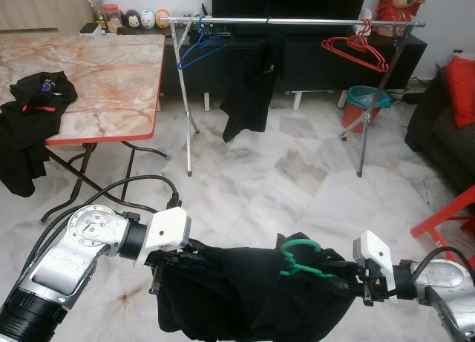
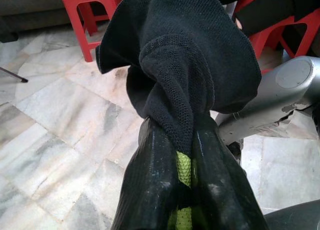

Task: Hang hanger

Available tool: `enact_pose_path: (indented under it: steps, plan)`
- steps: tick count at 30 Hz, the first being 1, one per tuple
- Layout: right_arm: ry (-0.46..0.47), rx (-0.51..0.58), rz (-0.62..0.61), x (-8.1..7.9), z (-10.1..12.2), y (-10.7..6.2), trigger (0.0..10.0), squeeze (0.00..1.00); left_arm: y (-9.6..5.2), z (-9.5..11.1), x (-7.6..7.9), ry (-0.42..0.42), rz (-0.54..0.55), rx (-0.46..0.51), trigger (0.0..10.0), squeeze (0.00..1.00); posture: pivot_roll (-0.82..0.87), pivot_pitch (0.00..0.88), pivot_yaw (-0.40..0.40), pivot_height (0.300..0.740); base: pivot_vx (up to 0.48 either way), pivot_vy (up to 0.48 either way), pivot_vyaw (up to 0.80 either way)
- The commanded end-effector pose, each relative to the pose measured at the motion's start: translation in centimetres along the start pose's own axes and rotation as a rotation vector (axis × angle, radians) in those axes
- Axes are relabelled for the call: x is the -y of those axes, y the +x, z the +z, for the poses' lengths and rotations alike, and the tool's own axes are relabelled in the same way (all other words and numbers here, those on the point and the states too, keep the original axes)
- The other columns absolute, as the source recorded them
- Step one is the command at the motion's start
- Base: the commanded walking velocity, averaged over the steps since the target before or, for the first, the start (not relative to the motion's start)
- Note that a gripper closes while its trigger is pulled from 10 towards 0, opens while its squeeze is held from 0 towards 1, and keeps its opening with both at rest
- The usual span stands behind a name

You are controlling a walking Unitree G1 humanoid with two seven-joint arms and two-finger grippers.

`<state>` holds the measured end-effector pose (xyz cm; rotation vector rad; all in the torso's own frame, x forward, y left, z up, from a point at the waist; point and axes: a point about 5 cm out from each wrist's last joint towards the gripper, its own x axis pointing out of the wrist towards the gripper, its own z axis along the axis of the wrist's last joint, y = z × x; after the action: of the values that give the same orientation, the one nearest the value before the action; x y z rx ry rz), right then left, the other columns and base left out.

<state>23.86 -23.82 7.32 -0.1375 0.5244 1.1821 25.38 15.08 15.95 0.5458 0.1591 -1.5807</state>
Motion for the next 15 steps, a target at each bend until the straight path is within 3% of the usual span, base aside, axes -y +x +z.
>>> enact_pose_path:
  steps: [1,15]
  plan:
    - [-0.007,0.02,-0.014,0.35,0.41,-0.18,0.0,0.0,-0.31,1.0,-0.15,0.037,-0.003,0.027,10.0,0.0,0.1,0.0,-0.034,0.74,0.0,0.0,0.0]
    - [0.0,0.03,-0.001,0.27,0.54,0.03,0.0,0.0,-0.44,1.03,-0.06,0.034,-0.01,0.012,10.0,0.0,0.11,0.0,-0.035,0.74,0.0,0.0,0.0]
